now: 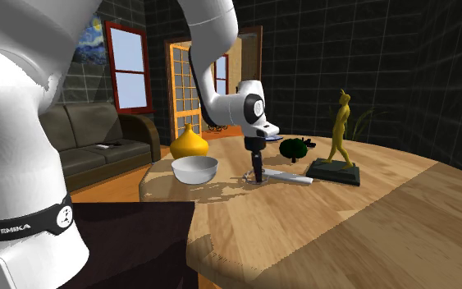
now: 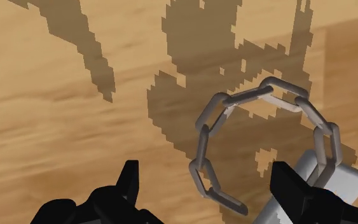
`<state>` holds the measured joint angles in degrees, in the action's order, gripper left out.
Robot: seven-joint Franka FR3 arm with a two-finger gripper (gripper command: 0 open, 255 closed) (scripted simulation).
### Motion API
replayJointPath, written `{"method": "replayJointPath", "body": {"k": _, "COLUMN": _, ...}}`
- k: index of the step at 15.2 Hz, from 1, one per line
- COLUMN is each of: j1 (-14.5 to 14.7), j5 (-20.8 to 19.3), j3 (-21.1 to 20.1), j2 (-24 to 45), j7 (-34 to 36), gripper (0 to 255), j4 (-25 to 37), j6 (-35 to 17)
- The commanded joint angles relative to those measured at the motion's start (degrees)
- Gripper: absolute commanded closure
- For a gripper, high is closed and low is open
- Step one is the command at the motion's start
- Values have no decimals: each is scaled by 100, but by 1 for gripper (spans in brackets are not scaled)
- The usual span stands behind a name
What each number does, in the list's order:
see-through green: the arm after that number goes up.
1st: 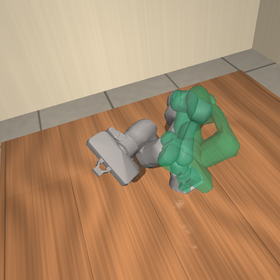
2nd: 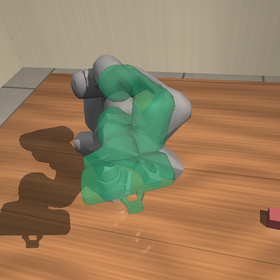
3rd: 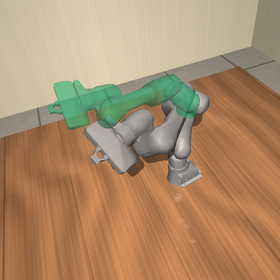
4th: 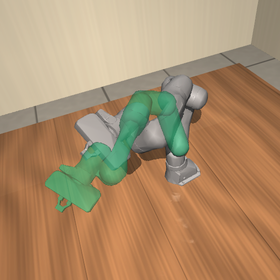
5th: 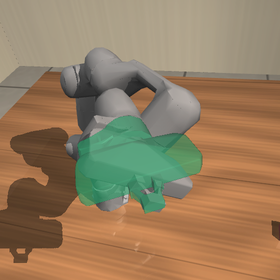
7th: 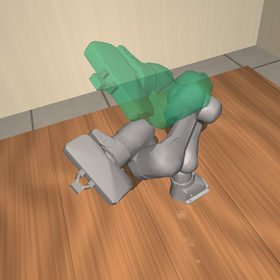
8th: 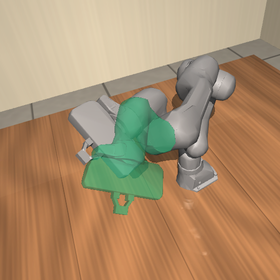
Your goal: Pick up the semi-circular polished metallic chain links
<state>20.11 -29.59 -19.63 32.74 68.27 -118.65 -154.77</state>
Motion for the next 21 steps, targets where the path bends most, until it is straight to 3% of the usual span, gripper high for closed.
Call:
{"method": "replayJointPath", "body": {"k": 1, "j1": 66, "j5": -80, "j3": 83, "j2": 142, "j7": 61, "gripper": 0, "j4": 62, "j6": -82}}
{"method": "replayJointPath", "body": {"k": 5, "j1": 152, "j5": -183, "j3": 195, "j2": 315, "j7": 144, "gripper": 0, "j4": 122, "j6": -203}}
{"method": "replayJointPath", "body": {"k": 6, "j1": 156, "j5": -188, "j3": 199, "j2": 311, "j7": 152, "gripper": 255, "j4": 108, "j6": -213}}
{"method": "replayJointPath", "body": {"k": 14, "j1": 167, "j5": -199, "j3": 210, "j2": 315, "j7": 170, "gripper": 255, "j4": 95, "j6": -231}}
{"method": "replayJointPath", "body": {"k": 21, "j1": -55, "j5": 58, "j3": -72, "j2": -83, "j7": -51, "gripper": 255, "j4": -4, "j6": 84}}
